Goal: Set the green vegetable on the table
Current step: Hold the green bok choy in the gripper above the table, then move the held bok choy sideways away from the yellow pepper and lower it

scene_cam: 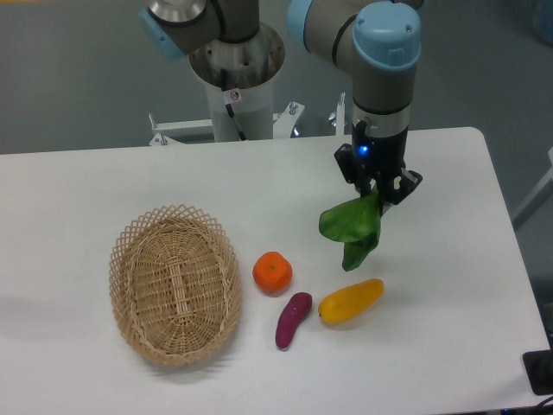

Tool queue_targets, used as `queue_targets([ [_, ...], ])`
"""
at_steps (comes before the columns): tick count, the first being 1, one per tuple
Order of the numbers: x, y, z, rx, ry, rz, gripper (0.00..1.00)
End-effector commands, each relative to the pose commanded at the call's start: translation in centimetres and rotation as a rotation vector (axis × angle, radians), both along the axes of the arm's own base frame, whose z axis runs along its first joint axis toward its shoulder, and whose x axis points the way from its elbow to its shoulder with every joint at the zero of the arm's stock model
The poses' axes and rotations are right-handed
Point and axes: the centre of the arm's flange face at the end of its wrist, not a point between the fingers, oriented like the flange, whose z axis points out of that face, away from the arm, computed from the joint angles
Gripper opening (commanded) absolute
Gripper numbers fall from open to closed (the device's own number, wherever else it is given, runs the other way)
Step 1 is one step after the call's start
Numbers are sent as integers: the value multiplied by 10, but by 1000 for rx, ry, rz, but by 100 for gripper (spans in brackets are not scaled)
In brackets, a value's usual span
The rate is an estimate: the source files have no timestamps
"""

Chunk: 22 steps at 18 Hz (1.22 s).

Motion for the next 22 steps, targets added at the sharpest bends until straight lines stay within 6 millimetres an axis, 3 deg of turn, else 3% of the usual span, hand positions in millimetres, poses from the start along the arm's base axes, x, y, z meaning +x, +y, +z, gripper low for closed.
queue_targets([
  [3,-17,4,-17,14,39,8,37],
  [7,-50,5,-61,0,54,0,37],
  [13,-92,-15,-115,-67,91,-51,36],
  [20,-119,-41,-143,-71,46,45,36],
  [22,-118,-42,-148,-68,34,66,36],
])
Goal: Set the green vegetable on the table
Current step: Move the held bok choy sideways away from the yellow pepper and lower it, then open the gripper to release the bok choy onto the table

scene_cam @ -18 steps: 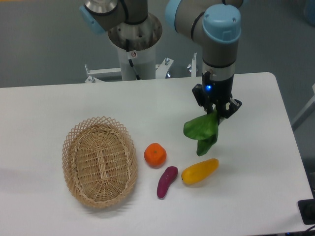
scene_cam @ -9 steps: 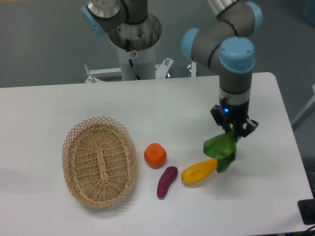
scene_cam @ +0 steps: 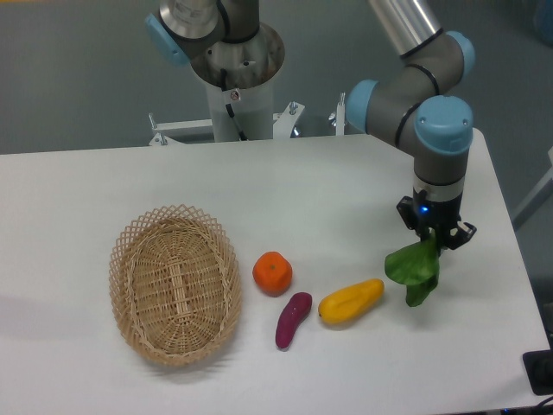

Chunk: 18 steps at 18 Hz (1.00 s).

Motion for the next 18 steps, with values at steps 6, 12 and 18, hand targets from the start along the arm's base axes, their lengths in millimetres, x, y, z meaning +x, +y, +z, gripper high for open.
queue_targets([
  [6,1,1,-8,-9,-13,-4,67],
  [12,1,4,3,-2,6,-4,100],
  [18,19,36,71,46,90,-20,100],
])
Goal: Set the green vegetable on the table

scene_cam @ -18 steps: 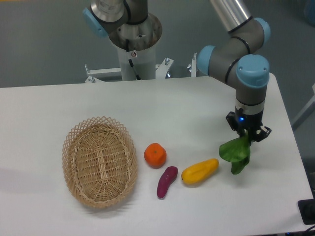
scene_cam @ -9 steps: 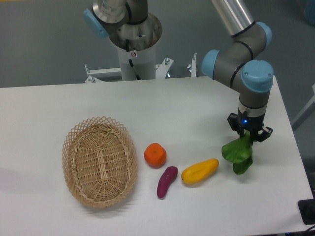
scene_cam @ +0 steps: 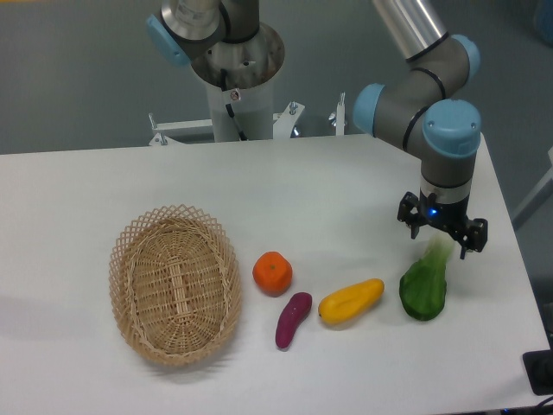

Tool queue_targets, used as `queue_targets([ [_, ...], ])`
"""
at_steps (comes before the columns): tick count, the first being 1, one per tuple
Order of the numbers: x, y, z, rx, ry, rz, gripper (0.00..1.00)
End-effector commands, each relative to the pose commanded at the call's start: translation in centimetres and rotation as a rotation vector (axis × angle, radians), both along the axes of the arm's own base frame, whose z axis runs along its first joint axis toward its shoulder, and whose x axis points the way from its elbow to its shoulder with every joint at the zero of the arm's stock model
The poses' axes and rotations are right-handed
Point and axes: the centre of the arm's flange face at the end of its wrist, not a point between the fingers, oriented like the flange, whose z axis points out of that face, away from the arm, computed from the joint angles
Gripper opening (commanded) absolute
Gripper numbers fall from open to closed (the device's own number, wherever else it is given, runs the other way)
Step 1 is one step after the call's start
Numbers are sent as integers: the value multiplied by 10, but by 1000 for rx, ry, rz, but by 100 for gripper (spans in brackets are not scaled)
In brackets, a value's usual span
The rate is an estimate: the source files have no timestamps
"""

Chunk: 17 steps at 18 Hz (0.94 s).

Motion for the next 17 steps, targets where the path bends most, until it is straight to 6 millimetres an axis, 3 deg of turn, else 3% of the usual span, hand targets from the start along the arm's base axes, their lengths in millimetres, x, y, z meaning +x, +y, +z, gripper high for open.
queue_targets([
  [4,22,7,34,-5,-18,-21,100],
  [8,23,-1,67,-49,-89,-39,100],
  [17,5,-45,91,-122,-132,-181,100],
])
